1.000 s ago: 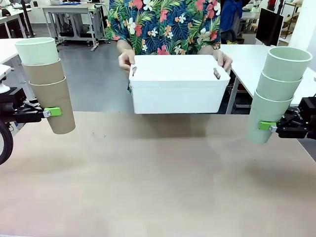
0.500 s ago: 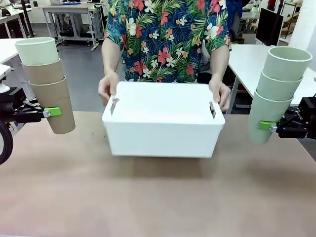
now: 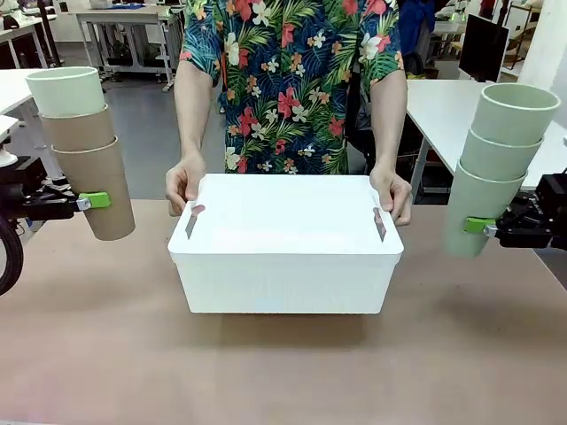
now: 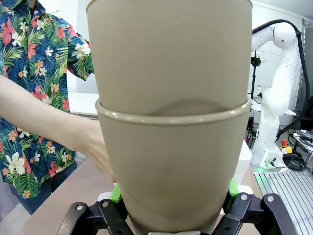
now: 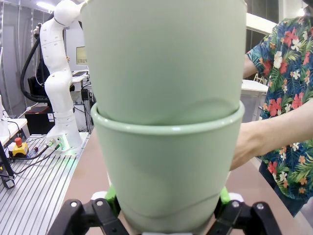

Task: Stack the cups and store them in the basket.
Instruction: Place the stack of Reusable plastic cups into the Pantry Basket.

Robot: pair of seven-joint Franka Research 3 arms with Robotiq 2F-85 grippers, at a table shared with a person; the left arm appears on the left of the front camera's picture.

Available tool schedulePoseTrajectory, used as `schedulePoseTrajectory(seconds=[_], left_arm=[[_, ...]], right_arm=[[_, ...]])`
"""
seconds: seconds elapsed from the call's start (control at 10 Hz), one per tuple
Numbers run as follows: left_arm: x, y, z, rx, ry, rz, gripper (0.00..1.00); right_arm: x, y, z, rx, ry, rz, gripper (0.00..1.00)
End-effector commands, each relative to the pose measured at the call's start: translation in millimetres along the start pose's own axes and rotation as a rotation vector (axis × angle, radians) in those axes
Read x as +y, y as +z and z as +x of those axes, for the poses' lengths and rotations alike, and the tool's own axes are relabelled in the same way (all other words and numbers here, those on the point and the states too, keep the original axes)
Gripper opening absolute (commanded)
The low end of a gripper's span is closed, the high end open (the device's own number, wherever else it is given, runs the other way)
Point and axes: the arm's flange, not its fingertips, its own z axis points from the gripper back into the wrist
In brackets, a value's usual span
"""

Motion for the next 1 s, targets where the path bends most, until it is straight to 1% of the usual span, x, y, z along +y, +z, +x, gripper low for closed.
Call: schedulePoseTrajectory(seconds=[0.0,0.9], left_arm=[[-1.2,-0.6,4.9,-0.003,-0.011,-0.004,0.85],[-1.2,-0.6,4.9,-0.003,-0.011,-0.004,0.85]], right_arm=[[0.1,0.4,2.9,0.0,0.012,-0.002,0.85],[0.1,0.4,2.9,0.0,0.012,-0.002,0.85]])
